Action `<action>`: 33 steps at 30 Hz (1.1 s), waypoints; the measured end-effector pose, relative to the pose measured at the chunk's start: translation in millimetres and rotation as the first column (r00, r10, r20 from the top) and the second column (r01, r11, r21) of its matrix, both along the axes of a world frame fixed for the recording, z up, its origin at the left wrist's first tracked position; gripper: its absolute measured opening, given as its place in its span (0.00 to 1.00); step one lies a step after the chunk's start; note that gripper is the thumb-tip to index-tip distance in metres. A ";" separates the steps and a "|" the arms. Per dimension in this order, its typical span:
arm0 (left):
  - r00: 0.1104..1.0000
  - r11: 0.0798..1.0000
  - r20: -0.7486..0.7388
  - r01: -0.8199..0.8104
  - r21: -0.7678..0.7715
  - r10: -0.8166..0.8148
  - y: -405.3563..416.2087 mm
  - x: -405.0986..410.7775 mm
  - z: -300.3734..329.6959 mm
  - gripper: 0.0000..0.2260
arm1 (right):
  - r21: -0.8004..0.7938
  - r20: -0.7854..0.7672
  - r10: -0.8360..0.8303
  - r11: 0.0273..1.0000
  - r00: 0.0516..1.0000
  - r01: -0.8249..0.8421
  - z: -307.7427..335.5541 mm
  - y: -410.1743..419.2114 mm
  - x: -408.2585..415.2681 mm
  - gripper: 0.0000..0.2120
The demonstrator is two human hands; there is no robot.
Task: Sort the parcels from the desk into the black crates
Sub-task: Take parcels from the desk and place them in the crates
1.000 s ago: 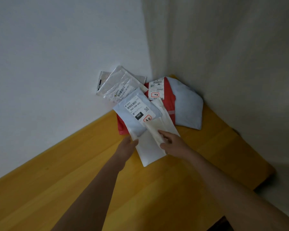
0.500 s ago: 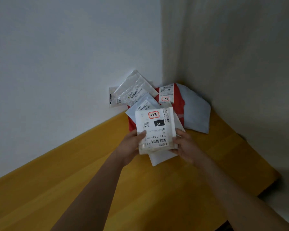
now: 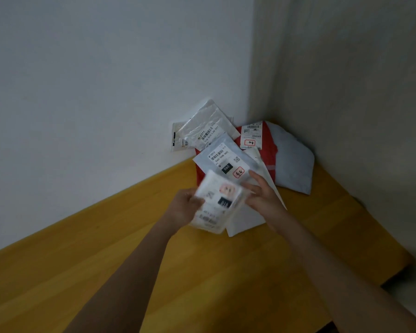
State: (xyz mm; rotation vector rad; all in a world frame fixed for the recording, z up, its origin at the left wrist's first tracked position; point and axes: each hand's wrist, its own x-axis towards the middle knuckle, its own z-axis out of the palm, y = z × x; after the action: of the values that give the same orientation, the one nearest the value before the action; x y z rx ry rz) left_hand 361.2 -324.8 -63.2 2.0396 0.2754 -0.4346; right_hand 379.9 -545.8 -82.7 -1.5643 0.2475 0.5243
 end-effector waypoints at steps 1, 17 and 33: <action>0.991 0.970 0.015 0.128 0.208 -0.134 1.2 0.4 -3.3 0.08 | -0.073 0.052 0.073 0.995 0.996 -0.069 0.7 0.4 0.0 0.36; 0.909 0.923 -0.292 -0.353 -0.157 0.298 -9.5 -9.8 -9.1 0.28 | 0.047 -0.114 -0.194 0.979 0.974 0.200 -6.7 16.3 -15.9 0.11; 0.763 0.561 -0.365 -0.643 -0.522 0.534 42.6 -78.2 -14.0 0.03 | 0.401 -0.327 0.037 0.910 0.944 0.103 -21.7 60.6 -22.5 0.09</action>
State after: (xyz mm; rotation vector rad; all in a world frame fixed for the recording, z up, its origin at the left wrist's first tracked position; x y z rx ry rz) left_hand 283.0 -282.2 -77.2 1.1410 0.7909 -0.2146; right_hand 357.4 -485.2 -104.5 -1.0519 0.3890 0.7586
